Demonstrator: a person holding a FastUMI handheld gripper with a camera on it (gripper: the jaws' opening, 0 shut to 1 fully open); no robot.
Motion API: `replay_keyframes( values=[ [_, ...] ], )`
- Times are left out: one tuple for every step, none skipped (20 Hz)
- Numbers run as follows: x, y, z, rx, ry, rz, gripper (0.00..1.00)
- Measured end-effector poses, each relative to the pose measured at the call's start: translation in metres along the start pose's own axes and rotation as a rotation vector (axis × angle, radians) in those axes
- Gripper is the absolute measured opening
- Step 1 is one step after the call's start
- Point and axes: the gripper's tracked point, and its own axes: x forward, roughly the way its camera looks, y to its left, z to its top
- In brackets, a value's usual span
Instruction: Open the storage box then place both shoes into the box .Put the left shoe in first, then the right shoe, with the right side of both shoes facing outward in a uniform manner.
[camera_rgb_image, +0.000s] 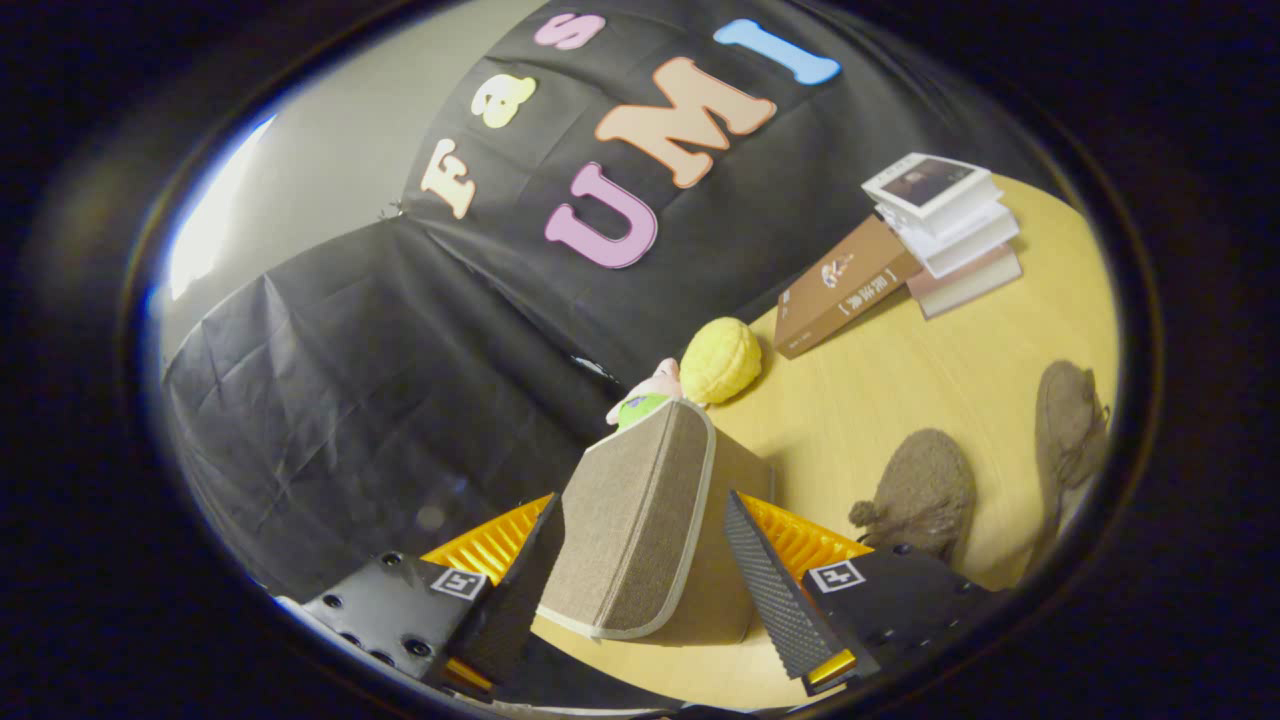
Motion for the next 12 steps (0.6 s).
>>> replay_keyframes(
  values=[
    [0.001, -0.001, -0.007, 0.033, 0.020, 0.009, 1.00],
    [0.003, 0.000, -0.012, 0.069, 0.044, 0.023, 1.00],
    [0.005, 0.002, -0.018, 0.106, 0.070, 0.043, 1.00],
    [0.009, 0.003, -0.025, 0.145, 0.091, 0.062, 1.00],
    [0.009, 0.006, -0.031, 0.186, 0.109, 0.085, 1.00],
    [0.011, 0.008, -0.038, 0.231, 0.133, 0.105, 1.00],
    [0.010, 0.008, -0.046, 0.271, 0.151, 0.117, 1.00],
    [0.012, 0.005, -0.050, 0.305, 0.165, 0.124, 1.00],
    [0.012, 0.003, -0.053, 0.336, 0.176, 0.130, 1.00],
    [0.014, 0.002, -0.057, 0.370, 0.191, 0.141, 1.00],
    [0.014, 0.001, -0.060, 0.405, 0.210, 0.150, 1.00],
    [0.016, 0.001, -0.063, 0.434, 0.224, 0.156, 1.00]
  ],
)
